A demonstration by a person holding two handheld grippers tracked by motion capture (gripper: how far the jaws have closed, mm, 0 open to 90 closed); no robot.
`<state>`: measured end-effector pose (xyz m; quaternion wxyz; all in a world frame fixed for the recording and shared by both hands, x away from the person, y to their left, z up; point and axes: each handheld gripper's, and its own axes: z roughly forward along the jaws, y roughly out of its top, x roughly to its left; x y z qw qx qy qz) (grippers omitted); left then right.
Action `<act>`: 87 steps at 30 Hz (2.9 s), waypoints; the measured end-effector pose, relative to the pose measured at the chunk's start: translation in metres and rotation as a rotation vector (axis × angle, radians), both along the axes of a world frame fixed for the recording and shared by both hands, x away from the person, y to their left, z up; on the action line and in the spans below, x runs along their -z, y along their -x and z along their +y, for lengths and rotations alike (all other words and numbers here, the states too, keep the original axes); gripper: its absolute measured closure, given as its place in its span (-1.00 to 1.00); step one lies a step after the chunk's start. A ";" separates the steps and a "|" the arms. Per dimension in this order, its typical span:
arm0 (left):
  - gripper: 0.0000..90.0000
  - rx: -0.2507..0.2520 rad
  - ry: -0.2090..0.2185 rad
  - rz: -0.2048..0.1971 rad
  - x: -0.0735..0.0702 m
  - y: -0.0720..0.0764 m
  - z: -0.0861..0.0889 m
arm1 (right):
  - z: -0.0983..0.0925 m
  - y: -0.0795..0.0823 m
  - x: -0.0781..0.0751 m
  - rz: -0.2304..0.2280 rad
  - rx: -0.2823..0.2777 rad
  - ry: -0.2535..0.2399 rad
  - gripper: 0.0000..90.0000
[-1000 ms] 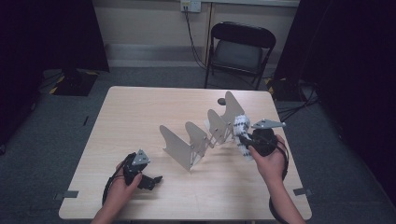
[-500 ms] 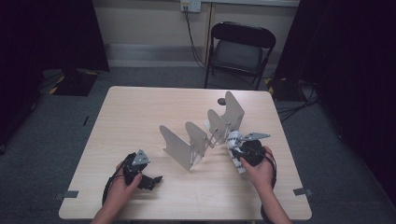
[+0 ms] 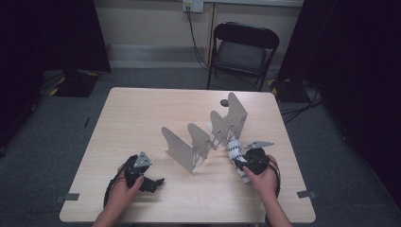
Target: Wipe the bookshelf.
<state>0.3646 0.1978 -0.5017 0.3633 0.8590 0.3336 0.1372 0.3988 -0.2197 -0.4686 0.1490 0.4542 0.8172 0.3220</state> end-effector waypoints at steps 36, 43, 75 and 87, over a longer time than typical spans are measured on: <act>-1.00 0.000 0.000 0.000 0.000 0.000 0.000 | -0.023 0.003 -0.013 -0.007 0.043 0.002 0.70; -1.00 0.002 -0.004 0.000 0.000 0.000 0.000 | -0.026 0.005 -0.063 -0.094 0.038 -0.009 0.71; -1.00 0.000 0.000 0.000 0.000 0.000 0.000 | 0.020 -0.008 0.001 0.004 -0.035 0.024 0.72; -1.00 0.000 0.000 0.001 0.000 0.000 0.000 | 0.006 0.000 0.004 0.008 -0.023 0.046 0.39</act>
